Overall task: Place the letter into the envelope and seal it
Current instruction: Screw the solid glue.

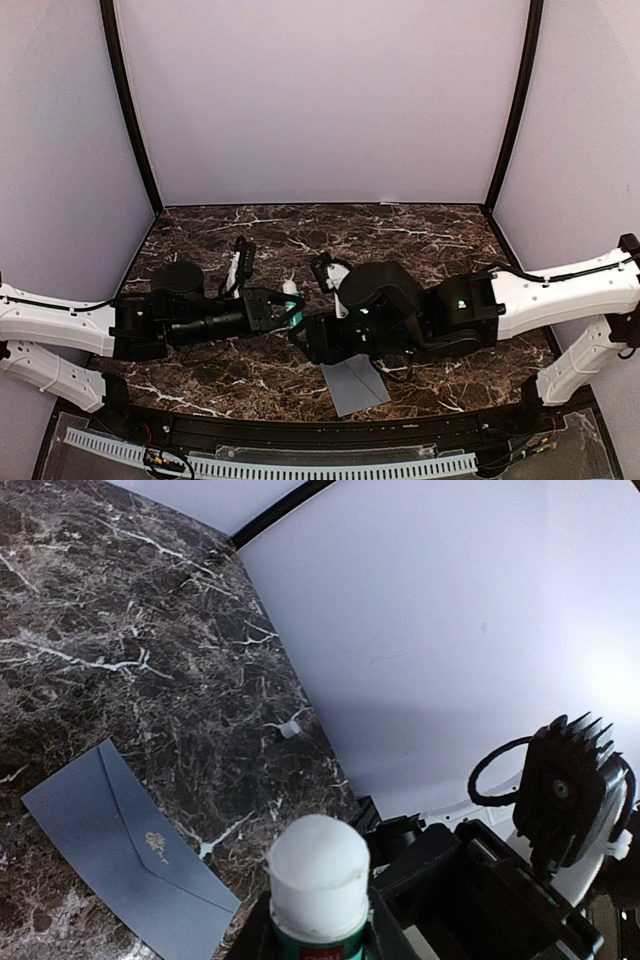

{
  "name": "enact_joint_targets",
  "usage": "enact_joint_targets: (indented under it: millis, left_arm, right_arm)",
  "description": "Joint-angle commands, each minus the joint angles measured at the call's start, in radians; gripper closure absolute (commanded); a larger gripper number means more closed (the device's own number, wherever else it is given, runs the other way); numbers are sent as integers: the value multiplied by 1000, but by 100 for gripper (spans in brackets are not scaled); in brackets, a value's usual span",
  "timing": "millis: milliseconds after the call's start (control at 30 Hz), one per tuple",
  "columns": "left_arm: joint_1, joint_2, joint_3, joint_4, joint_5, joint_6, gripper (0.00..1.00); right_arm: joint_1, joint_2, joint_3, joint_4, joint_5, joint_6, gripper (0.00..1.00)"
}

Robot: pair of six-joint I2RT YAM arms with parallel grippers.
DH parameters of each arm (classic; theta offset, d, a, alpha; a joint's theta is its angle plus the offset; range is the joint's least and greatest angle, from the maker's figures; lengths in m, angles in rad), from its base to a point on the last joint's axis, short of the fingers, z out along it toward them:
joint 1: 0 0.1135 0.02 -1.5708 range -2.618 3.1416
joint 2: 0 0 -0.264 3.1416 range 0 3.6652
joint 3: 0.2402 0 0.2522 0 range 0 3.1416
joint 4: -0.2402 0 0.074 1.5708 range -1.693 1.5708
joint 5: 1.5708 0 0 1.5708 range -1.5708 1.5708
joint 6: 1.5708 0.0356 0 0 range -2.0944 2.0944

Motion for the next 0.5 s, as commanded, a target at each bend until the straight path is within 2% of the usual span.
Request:
enact_joint_targets:
  millis: [0,100,167,300,467]
  left_arm:
    - [24,-98,-13,81,88,21,100]
    - [34,-121,-20,192,193,28,100]
    - [34,-123,-5,250,272,46,100]
    - [34,-99,35,374,429,71,100]
    - [33,-60,70,482,544,63,100]
  right_arm:
    - [-26,-170,-157,351,-204,-40,29]
    - [-65,-312,-325,598,-368,-27,20]
    - [-88,-379,-408,698,-417,-7,17]
    - [-92,-447,-451,724,-416,-16,16]
    - [-92,-439,-471,871,-489,-12,17]
